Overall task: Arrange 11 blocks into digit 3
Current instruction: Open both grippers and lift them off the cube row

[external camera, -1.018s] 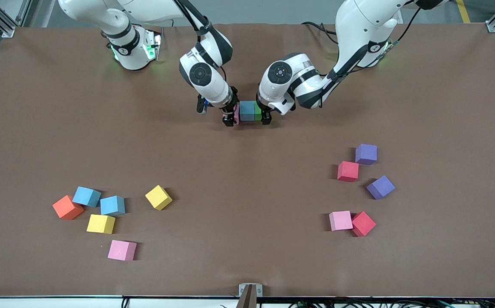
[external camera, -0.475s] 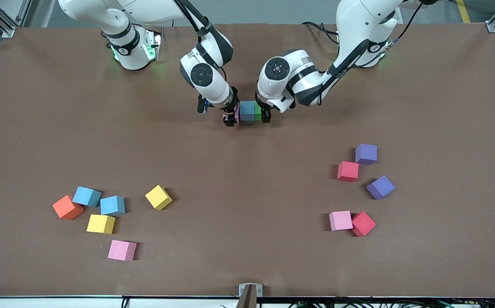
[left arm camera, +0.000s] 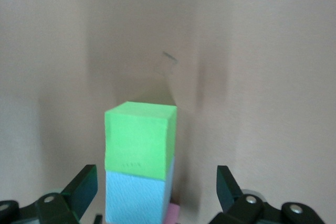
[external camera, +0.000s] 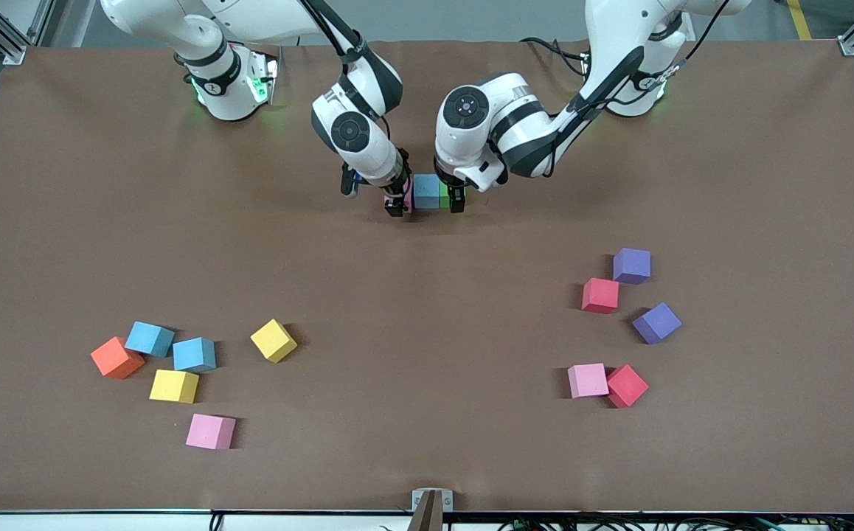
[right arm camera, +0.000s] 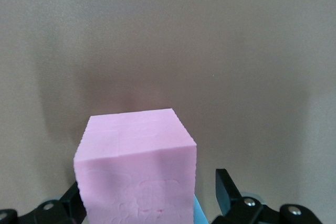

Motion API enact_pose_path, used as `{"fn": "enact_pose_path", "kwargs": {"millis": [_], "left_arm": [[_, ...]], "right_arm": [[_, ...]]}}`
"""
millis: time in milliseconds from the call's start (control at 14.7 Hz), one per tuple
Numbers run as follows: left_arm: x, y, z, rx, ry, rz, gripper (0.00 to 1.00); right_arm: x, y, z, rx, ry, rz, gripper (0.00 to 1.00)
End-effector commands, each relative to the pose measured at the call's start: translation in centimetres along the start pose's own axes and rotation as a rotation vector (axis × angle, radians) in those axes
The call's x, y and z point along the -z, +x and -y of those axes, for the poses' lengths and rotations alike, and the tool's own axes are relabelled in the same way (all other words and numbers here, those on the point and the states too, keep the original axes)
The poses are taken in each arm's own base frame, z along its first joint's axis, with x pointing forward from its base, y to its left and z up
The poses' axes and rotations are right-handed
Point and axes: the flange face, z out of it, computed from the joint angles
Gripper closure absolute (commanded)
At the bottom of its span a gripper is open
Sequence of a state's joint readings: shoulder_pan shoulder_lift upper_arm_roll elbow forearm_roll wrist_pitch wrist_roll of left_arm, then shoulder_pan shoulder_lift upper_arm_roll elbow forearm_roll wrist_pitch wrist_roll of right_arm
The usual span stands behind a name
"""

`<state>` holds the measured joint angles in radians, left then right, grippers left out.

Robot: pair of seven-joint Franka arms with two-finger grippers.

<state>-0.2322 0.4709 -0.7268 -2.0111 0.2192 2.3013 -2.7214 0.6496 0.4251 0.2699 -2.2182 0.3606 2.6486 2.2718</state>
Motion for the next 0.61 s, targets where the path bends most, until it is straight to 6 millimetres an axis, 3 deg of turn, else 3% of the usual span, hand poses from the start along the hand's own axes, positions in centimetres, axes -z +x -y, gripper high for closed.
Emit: {"fn": "enact_pose_path", "kwargs": {"millis": [0,407,543], "left_arm": [[3.1,-0.9,-1.6,0.042,-0.027,-0.029,0.0],[10.1,-0.8,-7.7,-0.054,-0.084,-0.001,0.0],[12.2,0.6,-10.6,-0.108,-0.107,-0.004,0.0]], "right_arm": [[0.0,-0.5,-0.2,0.003,0.003,-0.008,0.0],[1.4,-1.5,0.6,0.013,0.027,0.019,0.0],[1.6,-1.6,0.5,0.027,0.029,0.01,0.0]]}}
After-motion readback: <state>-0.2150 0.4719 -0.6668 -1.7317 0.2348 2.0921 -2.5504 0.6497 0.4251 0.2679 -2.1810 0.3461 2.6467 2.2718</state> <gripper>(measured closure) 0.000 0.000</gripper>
